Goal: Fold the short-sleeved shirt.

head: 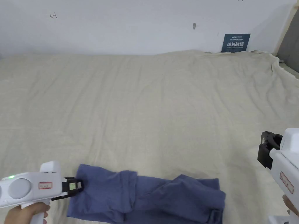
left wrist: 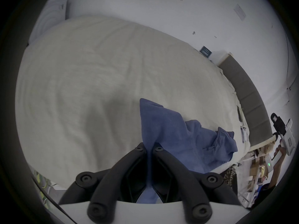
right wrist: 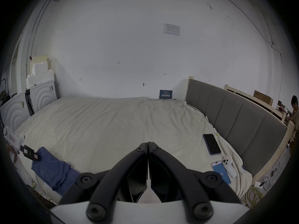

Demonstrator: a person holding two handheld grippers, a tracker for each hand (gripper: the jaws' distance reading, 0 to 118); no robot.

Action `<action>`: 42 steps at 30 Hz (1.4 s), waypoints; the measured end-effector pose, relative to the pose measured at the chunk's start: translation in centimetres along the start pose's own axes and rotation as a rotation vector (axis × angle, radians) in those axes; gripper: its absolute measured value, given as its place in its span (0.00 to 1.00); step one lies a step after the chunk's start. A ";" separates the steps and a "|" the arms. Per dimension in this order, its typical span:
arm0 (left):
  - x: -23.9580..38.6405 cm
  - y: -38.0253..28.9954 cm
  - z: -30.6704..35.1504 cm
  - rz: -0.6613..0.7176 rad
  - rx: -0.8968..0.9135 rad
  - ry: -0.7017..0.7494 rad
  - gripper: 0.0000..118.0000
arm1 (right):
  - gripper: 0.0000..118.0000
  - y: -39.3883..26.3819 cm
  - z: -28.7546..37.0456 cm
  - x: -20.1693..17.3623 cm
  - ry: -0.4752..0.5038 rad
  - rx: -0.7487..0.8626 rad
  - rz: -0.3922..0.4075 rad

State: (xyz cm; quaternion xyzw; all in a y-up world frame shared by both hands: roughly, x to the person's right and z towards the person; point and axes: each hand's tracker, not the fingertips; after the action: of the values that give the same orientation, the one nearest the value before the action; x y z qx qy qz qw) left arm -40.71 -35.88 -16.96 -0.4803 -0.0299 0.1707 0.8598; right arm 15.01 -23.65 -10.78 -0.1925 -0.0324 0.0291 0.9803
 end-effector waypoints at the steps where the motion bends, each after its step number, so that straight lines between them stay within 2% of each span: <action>1: -0.3 -0.1 1.0 0.016 0.003 0.018 0.02 | 0.00 0.0 -0.1 -0.1 0.004 0.000 -0.002; 4: -2.1 0.2 3.0 0.054 0.020 0.055 0.02 | 0.00 0.0 -0.3 -0.4 0.015 0.002 -0.002; 8: -1.5 0.1 4.6 0.042 0.018 0.075 0.02 | 0.00 0.0 -0.4 -0.8 0.029 0.003 -0.001; 13: 3.8 0.6 5.3 -0.008 -0.006 -0.012 0.02 | 0.00 -0.1 -0.4 -1.0 0.039 0.003 -0.001; 16: 8.2 1.0 5.1 -0.044 -0.039 -0.122 0.02 | 0.00 -0.2 -0.2 -0.8 0.041 0.006 -0.006; 23: 17.3 0.7 1.0 -0.185 -0.121 -0.244 0.02 | 0.00 -0.5 0.3 0.0 0.036 0.011 -0.023; 31: 25.5 -2.7 -6.6 -0.256 -0.251 -0.282 0.02 | 0.00 -0.8 1.1 1.4 0.011 0.013 -0.035; 36: 28.4 -5.4 -11.1 -0.282 -0.328 -0.214 0.03 | 0.00 -1.2 1.5 2.3 -0.013 0.006 -0.045; 38: 29.2 -6.4 -11.9 -0.306 -0.316 -0.189 0.19 | 0.00 -1.3 1.7 2.6 -0.020 0.003 -0.047; 39: 29.3 -6.7 -12.1 -0.302 -0.316 -0.201 0.33 | 0.00 -1.4 1.8 2.7 -0.024 0.001 -0.047; 40: 29.4 -6.8 -12.1 -0.301 -0.314 -0.216 0.55 | 0.00 -1.5 1.8 2.8 -0.027 -0.002 -0.048; 42: 29.8 -7.2 -11.4 -0.291 -0.297 -0.261 0.81 | 0.00 -1.6 1.8 3.0 -0.031 -0.007 -0.051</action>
State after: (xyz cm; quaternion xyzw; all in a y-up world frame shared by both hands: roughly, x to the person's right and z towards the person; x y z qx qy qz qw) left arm -8.38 -39.07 -20.44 -0.5657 -0.2345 0.0995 0.7843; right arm 17.92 -24.23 -8.35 -0.1946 -0.0524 0.0069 0.9795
